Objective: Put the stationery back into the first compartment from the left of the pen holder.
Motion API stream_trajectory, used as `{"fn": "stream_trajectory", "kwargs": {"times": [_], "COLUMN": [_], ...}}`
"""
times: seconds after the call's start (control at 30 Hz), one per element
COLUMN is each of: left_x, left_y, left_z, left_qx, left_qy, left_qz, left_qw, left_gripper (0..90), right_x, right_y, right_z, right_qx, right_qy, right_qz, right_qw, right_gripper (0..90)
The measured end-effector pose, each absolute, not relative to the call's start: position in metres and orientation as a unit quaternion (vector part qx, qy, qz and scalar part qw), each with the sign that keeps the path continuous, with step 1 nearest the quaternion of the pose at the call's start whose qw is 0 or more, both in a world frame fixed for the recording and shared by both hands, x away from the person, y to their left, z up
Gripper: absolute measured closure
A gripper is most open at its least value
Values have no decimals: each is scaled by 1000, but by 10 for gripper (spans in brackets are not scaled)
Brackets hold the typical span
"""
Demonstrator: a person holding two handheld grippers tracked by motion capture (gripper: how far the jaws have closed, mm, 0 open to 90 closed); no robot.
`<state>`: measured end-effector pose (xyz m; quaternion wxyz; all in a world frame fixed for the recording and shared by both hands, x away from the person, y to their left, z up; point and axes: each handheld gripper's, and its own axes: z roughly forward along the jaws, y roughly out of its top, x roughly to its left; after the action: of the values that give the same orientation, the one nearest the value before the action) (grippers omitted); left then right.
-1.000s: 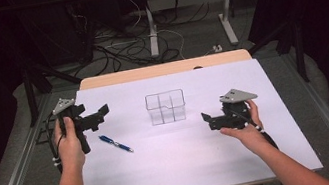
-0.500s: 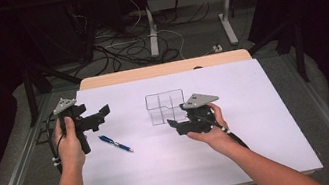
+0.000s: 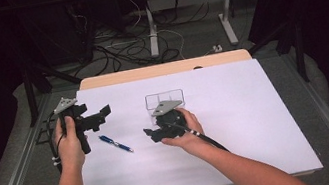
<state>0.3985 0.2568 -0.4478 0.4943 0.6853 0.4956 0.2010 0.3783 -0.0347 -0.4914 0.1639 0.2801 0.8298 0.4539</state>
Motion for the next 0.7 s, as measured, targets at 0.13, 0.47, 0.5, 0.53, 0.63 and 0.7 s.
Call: {"fn": "stream_trajectory", "kwargs": {"times": [0.13,0.47,0.5,0.53,0.63,0.7], "left_x": [399,398,398,399,399,399], "left_y": [258,259,259,259,259,258], "left_z": [-449,-447,-447,-448,-448,-448], "left_qx": [684,682,684,683,684,684], "left_qy": [498,498,498,497,497,497], "left_qz": [199,201,200,202,201,200], "left_qw": [495,495,495,496,495,496], "left_gripper": [5,5,5,5,5,5], "right_x": [382,389,390,391,393,394], "right_y": [-22,9,12,15,24,29], "right_z": [-493,-507,-508,-511,-517,-521], "right_qx": [277,264,263,262,257,255], "right_qy": [838,837,839,839,846,850], "right_qz": [447,466,466,466,458,452], "right_qw": [148,108,101,95,94,88], "right_gripper": [357,416,420,428,448,460]}}
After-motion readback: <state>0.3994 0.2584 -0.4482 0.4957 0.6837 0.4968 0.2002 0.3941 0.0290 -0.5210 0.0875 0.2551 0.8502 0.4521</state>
